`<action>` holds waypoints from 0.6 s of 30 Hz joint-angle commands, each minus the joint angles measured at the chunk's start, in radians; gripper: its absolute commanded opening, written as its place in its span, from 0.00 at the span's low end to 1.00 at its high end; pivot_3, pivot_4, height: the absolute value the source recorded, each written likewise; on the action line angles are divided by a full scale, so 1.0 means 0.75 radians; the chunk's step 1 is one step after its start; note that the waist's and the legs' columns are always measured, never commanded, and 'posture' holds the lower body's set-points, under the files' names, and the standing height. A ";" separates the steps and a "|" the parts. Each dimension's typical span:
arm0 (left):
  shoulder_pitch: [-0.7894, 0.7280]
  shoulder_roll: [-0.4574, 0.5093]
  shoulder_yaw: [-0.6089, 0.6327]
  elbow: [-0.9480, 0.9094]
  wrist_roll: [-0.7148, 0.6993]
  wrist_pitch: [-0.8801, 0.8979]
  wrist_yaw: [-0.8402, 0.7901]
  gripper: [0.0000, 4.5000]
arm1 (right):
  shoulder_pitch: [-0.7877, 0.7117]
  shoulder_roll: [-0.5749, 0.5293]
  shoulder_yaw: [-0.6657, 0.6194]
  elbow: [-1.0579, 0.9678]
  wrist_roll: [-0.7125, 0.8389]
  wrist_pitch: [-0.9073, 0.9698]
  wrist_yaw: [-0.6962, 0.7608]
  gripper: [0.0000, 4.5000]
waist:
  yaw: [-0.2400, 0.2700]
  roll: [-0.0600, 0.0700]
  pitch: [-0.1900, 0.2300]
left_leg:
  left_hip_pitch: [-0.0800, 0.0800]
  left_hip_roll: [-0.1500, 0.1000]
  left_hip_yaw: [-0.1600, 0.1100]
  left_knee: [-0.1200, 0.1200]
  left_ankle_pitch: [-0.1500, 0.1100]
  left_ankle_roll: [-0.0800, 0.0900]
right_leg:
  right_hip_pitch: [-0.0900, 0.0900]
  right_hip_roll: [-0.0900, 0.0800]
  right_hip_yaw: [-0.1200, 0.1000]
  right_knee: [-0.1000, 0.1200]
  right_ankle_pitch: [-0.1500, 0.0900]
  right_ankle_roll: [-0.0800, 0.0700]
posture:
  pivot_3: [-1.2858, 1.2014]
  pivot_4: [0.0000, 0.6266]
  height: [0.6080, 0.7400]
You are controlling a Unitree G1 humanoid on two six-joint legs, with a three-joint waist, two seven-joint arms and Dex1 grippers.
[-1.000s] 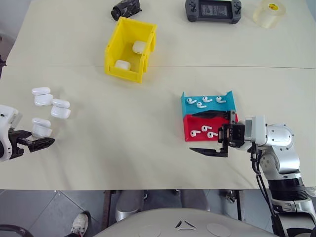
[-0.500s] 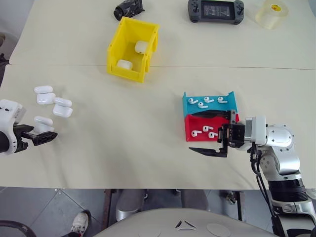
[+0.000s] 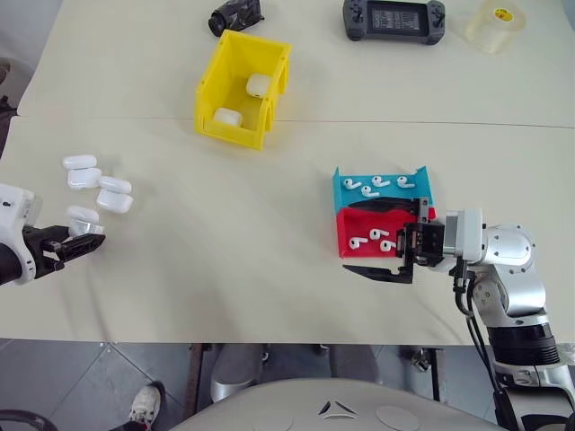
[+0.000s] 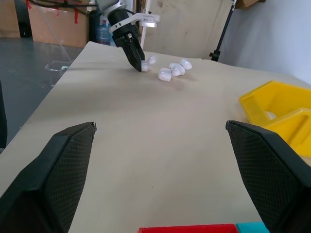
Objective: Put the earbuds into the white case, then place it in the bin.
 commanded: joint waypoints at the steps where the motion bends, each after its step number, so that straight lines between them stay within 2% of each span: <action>1: 0.168 -0.081 0.193 -0.162 -0.079 -0.205 -0.201 0.61 | -0.017 -0.013 -0.023 -0.008 0.009 -0.008 -0.004 1.00 | -0.006 0.000 0.000 | 0.000 0.000 0.000 0.000 0.000 0.000 | 0.000 0.000 0.000 0.000 0.000 0.000 | 0.52 0.24 1.00; 4: 0.270 -0.186 0.261 -0.273 -0.145 -0.425 -0.372 0.61 | -0.011 -0.025 -0.035 -0.003 0.017 0.014 -0.009 1.00 | -0.008 0.000 0.000 | 0.000 0.001 0.002 0.000 -0.001 0.000 | 0.000 0.000 0.000 -0.003 0.000 0.000 | 0.52 0.24 1.00; 6: 0.215 -0.256 0.273 -0.314 -0.219 -0.489 -0.371 0.61 | -0.006 -0.037 -0.038 -0.008 0.022 0.022 -0.001 1.00 | 0.002 0.000 0.000 | 0.000 0.002 0.002 0.000 -0.001 0.000 | 0.000 0.000 0.000 -0.005 0.000 0.000 | 0.52 0.24 1.00; 7: 0.178 -0.296 0.240 -0.340 -0.221 -0.595 -0.400 0.61 | -0.008 -0.043 -0.044 -0.005 0.016 0.022 -0.007 1.00 | 0.010 0.001 0.000 | 0.000 0.002 0.000 0.001 0.000 -0.001 | 0.002 0.000 -0.001 -0.006 0.000 0.000 | 0.52 0.24 1.00; 17: -0.084 -0.481 -0.307 -0.482 -0.184 -0.871 -0.496 0.61 | 0.136 -0.138 -0.184 -0.073 0.019 0.039 -0.085 1.00 | 0.026 0.002 0.000 | -0.001 0.001 -0.002 0.009 -0.001 0.001 | 0.005 0.000 -0.004 -0.002 0.000 0.000 | 0.52 0.24 1.00; 18: -0.126 -0.528 -0.410 -0.467 -0.151 -0.927 -0.513 0.61 | 0.185 -0.159 -0.232 -0.094 0.020 0.040 -0.100 1.00 | 0.024 0.002 0.000 | 0.000 0.001 -0.002 0.009 -0.001 0.001 | 0.005 0.001 -0.004 -0.002 0.000 0.001 | 0.52 0.24 1.00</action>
